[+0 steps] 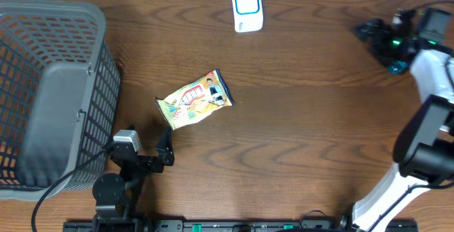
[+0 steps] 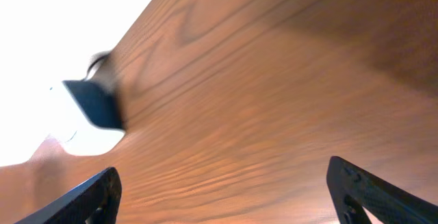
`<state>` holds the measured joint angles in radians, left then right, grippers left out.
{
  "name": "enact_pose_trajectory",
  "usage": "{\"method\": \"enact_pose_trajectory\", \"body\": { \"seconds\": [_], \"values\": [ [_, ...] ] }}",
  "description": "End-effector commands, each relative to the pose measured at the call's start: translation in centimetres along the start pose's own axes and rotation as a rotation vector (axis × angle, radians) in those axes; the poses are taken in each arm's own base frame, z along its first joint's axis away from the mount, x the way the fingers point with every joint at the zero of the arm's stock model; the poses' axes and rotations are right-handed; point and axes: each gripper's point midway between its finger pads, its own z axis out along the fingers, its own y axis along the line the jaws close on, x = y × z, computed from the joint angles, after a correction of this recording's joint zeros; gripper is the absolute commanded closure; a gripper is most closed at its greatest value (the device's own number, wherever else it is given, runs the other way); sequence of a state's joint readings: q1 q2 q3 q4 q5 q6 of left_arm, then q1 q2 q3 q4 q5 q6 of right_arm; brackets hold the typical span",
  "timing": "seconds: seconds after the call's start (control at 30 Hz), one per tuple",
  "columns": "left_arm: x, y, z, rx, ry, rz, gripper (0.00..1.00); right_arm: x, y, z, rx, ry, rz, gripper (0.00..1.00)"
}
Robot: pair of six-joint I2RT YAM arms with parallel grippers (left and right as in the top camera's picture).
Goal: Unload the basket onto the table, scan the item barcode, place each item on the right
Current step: 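Move the right gripper over the yellow snack bag and lower it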
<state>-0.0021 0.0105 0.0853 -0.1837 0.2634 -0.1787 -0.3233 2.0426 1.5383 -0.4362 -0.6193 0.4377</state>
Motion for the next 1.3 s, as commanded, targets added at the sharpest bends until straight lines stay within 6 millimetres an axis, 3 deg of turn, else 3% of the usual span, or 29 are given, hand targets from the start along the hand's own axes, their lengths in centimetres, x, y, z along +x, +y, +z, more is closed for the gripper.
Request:
{"method": "enact_pose_trajectory", "body": {
  "seconds": [0.0, 0.2, 0.23, 0.3, 0.37, 0.43, 0.53, 0.73, 0.87, 1.03, 1.13, 1.27],
  "values": [
    [1.3, 0.1, 0.2, 0.007, 0.034, 0.004, 0.02, 4.7, 7.7, 2.3, -0.125, 0.13, -0.026, 0.06],
    [1.3, 0.1, 0.2, 0.007, 0.034, 0.004, 0.02, 13.2, 15.4, 5.8, -0.192, 0.296, -0.151, 0.11],
    [1.3, 0.1, 0.2, 0.007, 0.034, 0.004, 0.02, 15.0, 16.7, 6.2, -0.204, 0.328, -0.179, 0.19],
    [1.3, 0.1, 0.2, 0.007, 0.034, 0.004, 0.02, 17.9, 18.6, 6.8, -0.221, 0.377, -0.222, 0.45],
    [1.3, 0.1, 0.2, 0.007, 0.034, 0.004, 0.02, 20.4, 20.0, 7.1, -0.23, 0.413, -0.26, 0.79],
    [1.3, 0.1, 0.2, 0.007, 0.034, 0.004, 0.02, 22.6, 21.1, 7.7, -0.212, 0.428, -0.305, 0.97],
    [1.3, 0.1, 0.2, 0.007, 0.034, 0.004, 0.02, 25.8, 22.6, 8.2, -0.201, 0.449, -0.368, 0.99],
    [1.3, 0.1, 0.2, 0.007, 0.034, 0.004, 0.02, 30.2, 25.5, 8.9, -0.21, 0.423, -0.516, 0.97],
    [1.3, 0.1, 0.2, 0.007, 0.034, 0.004, 0.02, 32.5, 25.3, 10.2, -0.121, 0.368, -0.598, 0.99],
    [1.3, 0.1, 0.2, 0.007, 0.034, 0.004, 0.02, 37.8, 23.8, 12.2, -0.078, 0.451, -0.665, 0.99],
    [1.3, 0.1, 0.2, 0.007, 0.034, 0.004, 0.02, 42.4, 18.1, 14.4, 0.083, 0.576, -0.682, 0.99],
    [1.3, 0.1, 0.2, 0.007, 0.034, 0.004, 0.02, 45.7, 13.3, 13.7, 0.246, 0.709, -0.643, 0.99]
  ]
}}
